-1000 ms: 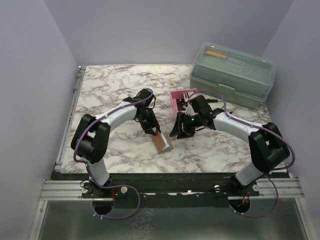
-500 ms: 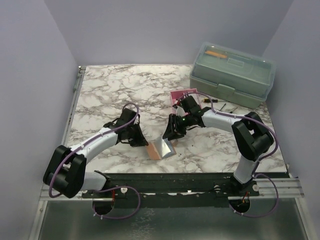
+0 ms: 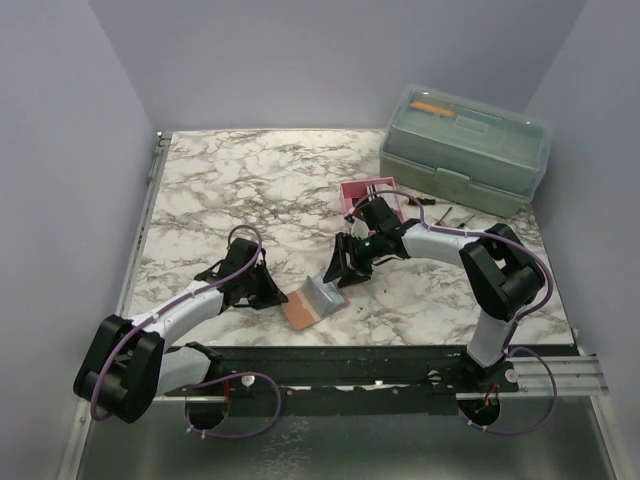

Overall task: Put the credit cards into the card holder
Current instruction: Open the card holder at the center of the board.

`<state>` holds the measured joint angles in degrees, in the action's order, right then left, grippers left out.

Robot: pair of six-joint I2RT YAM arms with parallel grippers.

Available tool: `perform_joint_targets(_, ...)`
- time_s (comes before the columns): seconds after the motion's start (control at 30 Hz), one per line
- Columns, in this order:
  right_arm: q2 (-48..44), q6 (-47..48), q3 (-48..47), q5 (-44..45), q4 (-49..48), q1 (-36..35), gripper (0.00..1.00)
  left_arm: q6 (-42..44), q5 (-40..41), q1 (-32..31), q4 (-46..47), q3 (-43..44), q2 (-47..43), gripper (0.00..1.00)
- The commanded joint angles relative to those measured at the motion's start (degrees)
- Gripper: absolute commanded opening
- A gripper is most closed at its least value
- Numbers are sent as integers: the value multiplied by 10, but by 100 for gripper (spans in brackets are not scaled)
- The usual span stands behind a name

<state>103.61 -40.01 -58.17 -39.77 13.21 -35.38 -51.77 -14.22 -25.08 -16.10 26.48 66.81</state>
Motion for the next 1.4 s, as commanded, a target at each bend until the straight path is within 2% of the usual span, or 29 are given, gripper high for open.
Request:
perform_joint_targets(0.0, -4, 1, 5, -14, 4, -17, 61, -14, 22, 10, 0, -19, -4, 0)
perform_joint_targets(0.17, 9, 7, -3, -8, 8, -25, 63, -11, 24, 12, -8, -14, 9, 0)
perform_joint_targets(0.23, 8, 17, -15, 30, 43, -28, 63, -10, 28, 12, -12, -14, 15, 0)
perform_joint_targets(0.43, -52, 29, -39, 87, 142, -28, 63, -8, 32, 13, -27, -10, 45, 0)
perform_joint_targets(0.67, -121, 45, -44, 131, 181, -28, 69, 9, 11, 14, -15, -2, 54, 0)
perform_joint_targets(0.87, -182, -56, 58, 179, 73, -28, 67, 11, 3, 14, -3, -11, 77, 0)
perform_joint_targets(1.03, -185, -97, 105, 195, 20, -28, 49, 17, 13, 15, -19, 1, 152, 0)
perform_joint_targets(1.17, -189, -132, 161, 178, -55, -23, 49, 31, 8, 15, -22, 20, 203, 0)
perform_joint_targets(1.37, -207, -184, 231, 169, -104, -9, 47, 43, 10, 15, -26, 35, 213, 0)
